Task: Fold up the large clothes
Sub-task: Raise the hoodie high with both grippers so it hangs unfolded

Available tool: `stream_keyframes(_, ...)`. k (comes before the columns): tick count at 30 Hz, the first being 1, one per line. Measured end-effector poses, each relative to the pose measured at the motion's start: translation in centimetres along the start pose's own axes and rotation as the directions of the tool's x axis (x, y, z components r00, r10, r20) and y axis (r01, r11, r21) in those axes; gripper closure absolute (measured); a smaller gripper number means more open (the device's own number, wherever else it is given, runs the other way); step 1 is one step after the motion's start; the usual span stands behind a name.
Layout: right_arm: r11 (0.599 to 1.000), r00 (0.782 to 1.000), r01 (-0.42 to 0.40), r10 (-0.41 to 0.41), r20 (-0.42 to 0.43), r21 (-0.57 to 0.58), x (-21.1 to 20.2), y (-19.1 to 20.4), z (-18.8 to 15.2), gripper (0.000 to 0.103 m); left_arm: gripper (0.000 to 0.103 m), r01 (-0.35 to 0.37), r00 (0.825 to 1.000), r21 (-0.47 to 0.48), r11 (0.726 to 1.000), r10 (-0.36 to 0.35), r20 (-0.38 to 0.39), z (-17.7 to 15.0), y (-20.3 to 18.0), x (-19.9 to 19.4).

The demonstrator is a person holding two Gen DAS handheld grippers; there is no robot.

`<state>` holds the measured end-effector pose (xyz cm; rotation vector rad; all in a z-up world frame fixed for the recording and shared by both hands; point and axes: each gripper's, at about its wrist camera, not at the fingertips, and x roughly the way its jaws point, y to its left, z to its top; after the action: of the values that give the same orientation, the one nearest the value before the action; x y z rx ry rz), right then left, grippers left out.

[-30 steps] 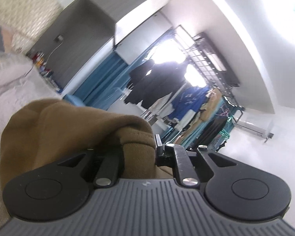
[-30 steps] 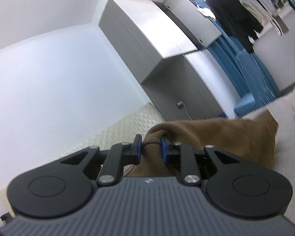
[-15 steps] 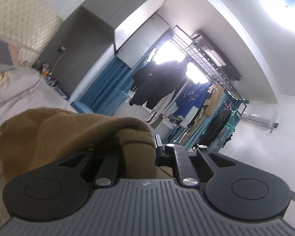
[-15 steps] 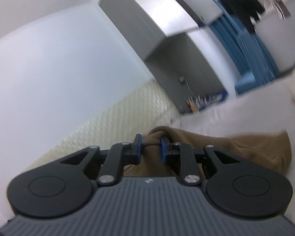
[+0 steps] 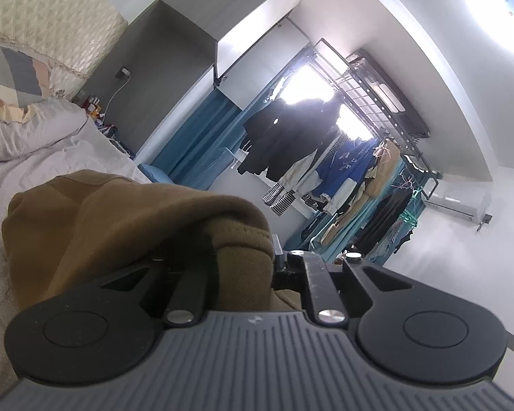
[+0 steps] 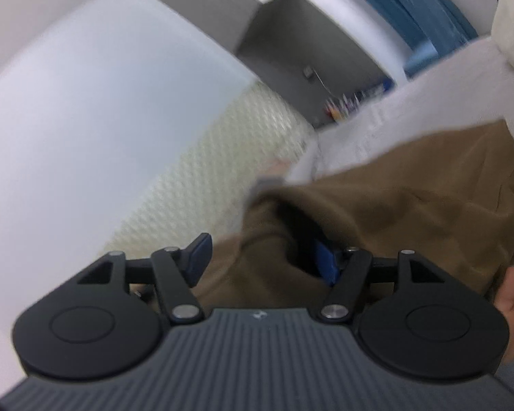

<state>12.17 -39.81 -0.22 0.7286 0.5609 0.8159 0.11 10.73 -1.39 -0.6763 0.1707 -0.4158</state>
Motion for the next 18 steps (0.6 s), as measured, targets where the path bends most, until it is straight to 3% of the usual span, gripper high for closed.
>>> stream_keyframes(3,0.999,0.999,0.026,-0.027,-0.02,-0.046,1.3,0.6,0.0,0.044,0.087,-0.021,1.0,-0.018,1.0,0.021,0.002,0.2,0.4,0.5)
stream_keyframes(5,0.997,0.998,0.053,-0.054,-0.025,-0.056,2.0,0.4,0.3,0.074,0.087,-0.029,1.0,-0.039,0.999,0.029,-0.001,0.5,0.5,0.9)
stream_keyframes(8,0.998,1.0,0.023,-0.022,0.013,-0.066,2.1,1.1,1.0,0.08,0.087,-0.046,0.999,-0.013,0.999,0.047,0.017,1.9,-0.8,1.6)
stream_keyframes(11,0.993,0.996,-0.016,0.027,0.087,-0.117,1.5,3.4,2.6,0.083,0.087,-0.019,0.999,-0.031,0.999,0.021,0.042,4.4,-2.1,2.0)
stream_keyframes(18,0.948,0.974,-0.035,0.103,0.202,-0.315,-1.2,13.0,9.5,0.083,0.087,0.076,0.986,0.003,0.997,-0.076,0.151,13.5,-8.1,2.9)
